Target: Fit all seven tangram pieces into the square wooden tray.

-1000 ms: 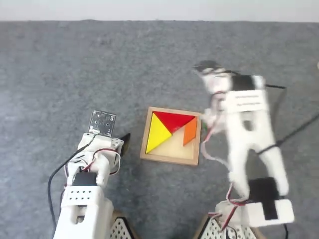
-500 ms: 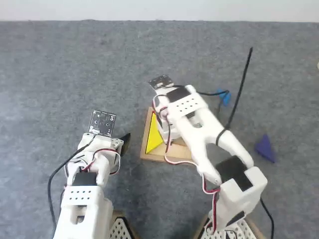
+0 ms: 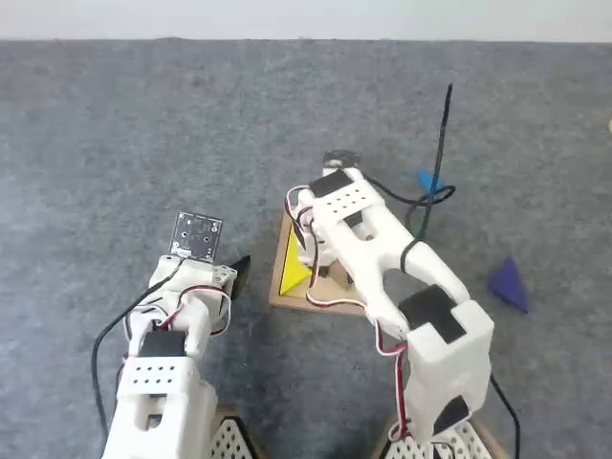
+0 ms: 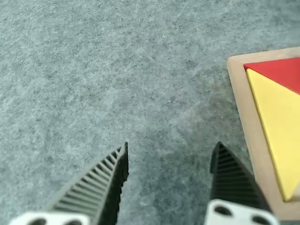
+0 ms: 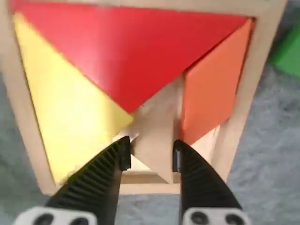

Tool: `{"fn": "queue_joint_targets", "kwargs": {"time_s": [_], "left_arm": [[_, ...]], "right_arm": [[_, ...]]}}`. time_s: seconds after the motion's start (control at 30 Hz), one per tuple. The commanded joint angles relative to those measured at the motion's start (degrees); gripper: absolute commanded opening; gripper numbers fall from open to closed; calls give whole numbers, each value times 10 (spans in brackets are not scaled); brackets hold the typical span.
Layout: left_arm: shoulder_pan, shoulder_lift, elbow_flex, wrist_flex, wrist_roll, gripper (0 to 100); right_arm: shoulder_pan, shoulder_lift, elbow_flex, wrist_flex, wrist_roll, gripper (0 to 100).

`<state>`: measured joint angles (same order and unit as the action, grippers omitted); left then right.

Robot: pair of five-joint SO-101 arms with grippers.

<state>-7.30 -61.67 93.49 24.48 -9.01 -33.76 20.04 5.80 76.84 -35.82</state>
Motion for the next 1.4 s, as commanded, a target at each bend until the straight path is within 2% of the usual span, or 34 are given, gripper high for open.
{"fn": "queue_joint_targets", "kwargs": {"time_s": [0.0, 0.13, 0.47, 0.73, 1.0, 1.17, 1.37], "left_arm": [[0, -11, -3, -13, -5, 280], [0, -11, -3, -13, -5, 280], [-1, -11, -3, -13, -5, 280], [-1, -11, -3, -13, -5, 280], [-1, -11, -3, -13, -5, 280], [-2, -11, -3, -13, -5, 280], [-2, -11, -3, -13, -5, 280]], "right_arm": [[22, 5, -64, 15, -51, 95], [22, 7, -88, 23, -90, 95], [22, 7, -88, 25, -62, 98], [22, 6, -89, 47, -44, 205], [19, 5, -88, 53, -42, 206], [-7, 8, -86, 87, -41, 206], [20, 31, -85, 91, -9, 206]]}}
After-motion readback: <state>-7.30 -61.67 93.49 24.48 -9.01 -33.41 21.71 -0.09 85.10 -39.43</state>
